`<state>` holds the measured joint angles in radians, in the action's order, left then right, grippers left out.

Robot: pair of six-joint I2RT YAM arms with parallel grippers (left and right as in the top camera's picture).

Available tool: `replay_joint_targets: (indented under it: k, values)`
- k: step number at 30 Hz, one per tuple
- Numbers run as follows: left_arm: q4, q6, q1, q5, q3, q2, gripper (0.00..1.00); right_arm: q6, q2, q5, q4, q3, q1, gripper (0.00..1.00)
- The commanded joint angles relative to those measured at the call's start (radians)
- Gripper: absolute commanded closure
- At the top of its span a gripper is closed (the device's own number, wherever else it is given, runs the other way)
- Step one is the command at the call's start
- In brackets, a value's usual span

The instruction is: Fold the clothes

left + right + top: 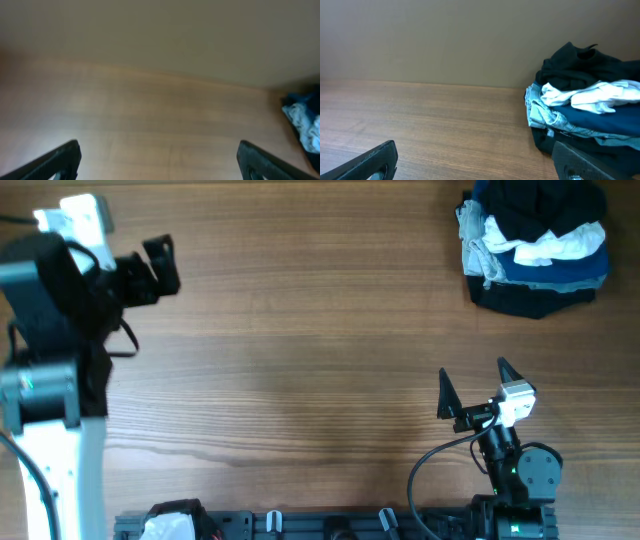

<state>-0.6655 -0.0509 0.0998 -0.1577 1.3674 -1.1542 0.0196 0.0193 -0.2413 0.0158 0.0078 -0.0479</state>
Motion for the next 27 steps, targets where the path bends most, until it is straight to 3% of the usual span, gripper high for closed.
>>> replay_joint_targets:
  k: [1, 7, 11, 20, 27]
  values:
    - [0.134, 0.047, -0.024, -0.03, -0.214, 0.131, 0.0, -0.017, -0.012, 0.013, 0.005, -0.003, 0.005, 0.0]
    - [0.393, 0.043, -0.024, -0.082, -0.597, 0.387, 0.0, -0.017, -0.012, 0.013, 0.005, -0.003, 0.005, 0.0]
    - [0.477, 0.042, -0.028, -0.086, -0.784, 0.554, 0.0, -0.017, -0.012, 0.013, 0.005, -0.003, 0.005, 0.0]
    - [0.638, 0.042, -0.061, -0.085, -1.067, 0.866, 0.0, -0.017, -0.012, 0.013, 0.005, -0.003, 0.006, 0.0]
    - [0.761, -0.002, -0.07, -0.082, -1.18, 1.001, 0.0, -0.017, -0.012, 0.013, 0.005, -0.003, 0.005, 0.0]
